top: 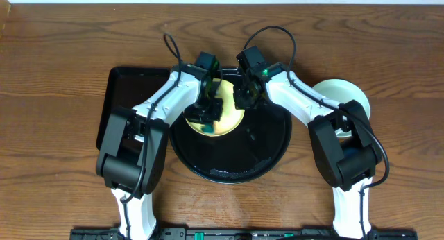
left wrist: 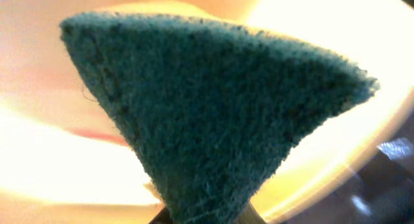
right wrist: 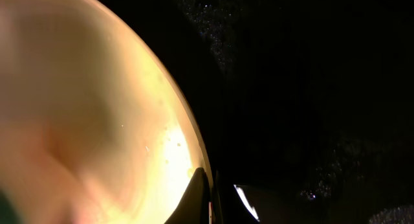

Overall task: Clean dirty plates on tray and stack at the side
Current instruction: 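Scrub the yellow plate with the sponge while right gripper holds it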

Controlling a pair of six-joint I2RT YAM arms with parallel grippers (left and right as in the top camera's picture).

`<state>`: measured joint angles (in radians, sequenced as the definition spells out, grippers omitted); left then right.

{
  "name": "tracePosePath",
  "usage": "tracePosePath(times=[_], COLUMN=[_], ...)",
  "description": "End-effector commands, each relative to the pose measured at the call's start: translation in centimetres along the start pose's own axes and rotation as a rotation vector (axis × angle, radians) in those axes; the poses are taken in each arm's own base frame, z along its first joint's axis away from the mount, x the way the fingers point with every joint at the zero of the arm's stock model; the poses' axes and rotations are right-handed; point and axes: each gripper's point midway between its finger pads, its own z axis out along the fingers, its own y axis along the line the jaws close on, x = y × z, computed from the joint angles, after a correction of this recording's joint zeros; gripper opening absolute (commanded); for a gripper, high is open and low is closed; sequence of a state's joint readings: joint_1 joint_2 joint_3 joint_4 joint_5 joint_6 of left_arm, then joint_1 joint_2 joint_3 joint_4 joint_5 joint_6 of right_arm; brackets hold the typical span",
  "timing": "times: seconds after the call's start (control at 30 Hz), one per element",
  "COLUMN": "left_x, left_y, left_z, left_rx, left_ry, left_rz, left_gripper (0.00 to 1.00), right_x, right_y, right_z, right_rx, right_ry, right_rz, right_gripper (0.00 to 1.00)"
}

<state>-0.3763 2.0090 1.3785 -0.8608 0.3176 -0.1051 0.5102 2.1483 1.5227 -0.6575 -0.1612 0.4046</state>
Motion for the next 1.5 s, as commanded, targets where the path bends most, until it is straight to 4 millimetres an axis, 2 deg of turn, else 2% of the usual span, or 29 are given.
tracePosePath(times=[0.0, 0.1, 0.17, 0.23, 0.3, 0.4, 0.43, 0.5, 0.57, 0.7, 0.77, 0.8, 1.0, 1.07, 1.17, 1.27, 1.37, 1.47], left_x=[0.9, -0.7, -2.4, -3.8, -5.0, -5.1, -4.8, -4.2, -3.3, -1.7, -1.5, -1.5, -2.7, -3.3, -4.0, -4.2, -4.2, -3.9], left_y=[-4.3, -3.0, -1.4, 0.7, 3.8, 7.4, 7.9, 7.8, 6.7, 1.2, -0.5, -0.7, -0.4, 0.8, 3.9, 6.0, 5.8, 4.1], left_z=[0.0, 0.3, 0.5, 0.3, -0.4, -1.7, -1.9, -1.7, -1.0, 0.5, 0.6, 0.5, 0.4, 0.4, -0.2, -0.9, -0.8, -0.2], left_rx=[0.256, 0.171, 0.069, -0.057, -0.232, -0.439, -0.469, -0.461, -0.393, -0.075, 0.023, 0.035, 0.015, -0.055, -0.231, -0.350, -0.340, -0.236], left_ry=[0.041, -0.024, -0.088, -0.149, -0.216, -0.269, -0.266, -0.237, -0.185, -0.064, -0.051, -0.053, -0.102, -0.125, -0.166, -0.202, -0.205, -0.179], left_rz=[0.143, 0.162, 0.142, 0.066, -0.040, -0.164, -0.179, -0.178, -0.164, 0.040, 0.108, 0.119, 0.161, 0.132, 0.007, -0.099, -0.127, -0.114], left_gripper=[0.08, 0.08, 0.08, 0.08, 0.08, 0.08, 0.08, 0.08, 0.08, 0.08, 0.08, 0.08, 0.08, 0.08, 0.08, 0.08, 0.08, 0.07], right_x=[1.0, 1.1, 1.2, 1.2, 1.3, 1.3, 1.3, 1.3, 1.3, 1.1, 1.1, 1.1, 1.2, 1.3, 1.3, 1.3, 1.3, 1.3], right_y=[-1.9, -1.9, -1.9, -2.0, -2.0, -2.0, -2.0, -2.0, -2.0, -1.9, -1.9, -1.9, -2.0, -2.0, -2.0, -2.0, -2.0, -2.0], right_z=[1.3, 1.3, 1.3, 1.3, 1.3, 1.3, 1.3, 1.3, 1.3, 1.3, 1.3, 1.3, 1.3, 1.3, 1.3, 1.3, 1.3, 1.3], right_rx=[0.082, 0.083, 0.084, 0.085, 0.086, 0.087, 0.087, 0.087, 0.086, 0.083, 0.083, 0.083, 0.085, 0.086, 0.086, 0.086, 0.086, 0.086], right_ry=[0.023, 0.025, 0.028, 0.031, 0.033, 0.036, 0.036, 0.036, 0.033, 0.027, 0.026, 0.026, 0.031, 0.033, 0.033, 0.033, 0.033, 0.033], right_rz=[-0.015, -0.015, -0.014, -0.014, -0.014, -0.014, -0.018, -0.018, -0.018, -0.019, -0.019, -0.019, -0.021, -0.021, -0.021, -0.021, -0.021, -0.021], right_gripper=[0.01, 0.01, 0.01, 0.01, 0.01, 0.01, 0.01, 0.01, 0.01, 0.01, 0.01, 0.01, 0.01, 0.01, 0.01, 0.01, 0.01, 0.01])
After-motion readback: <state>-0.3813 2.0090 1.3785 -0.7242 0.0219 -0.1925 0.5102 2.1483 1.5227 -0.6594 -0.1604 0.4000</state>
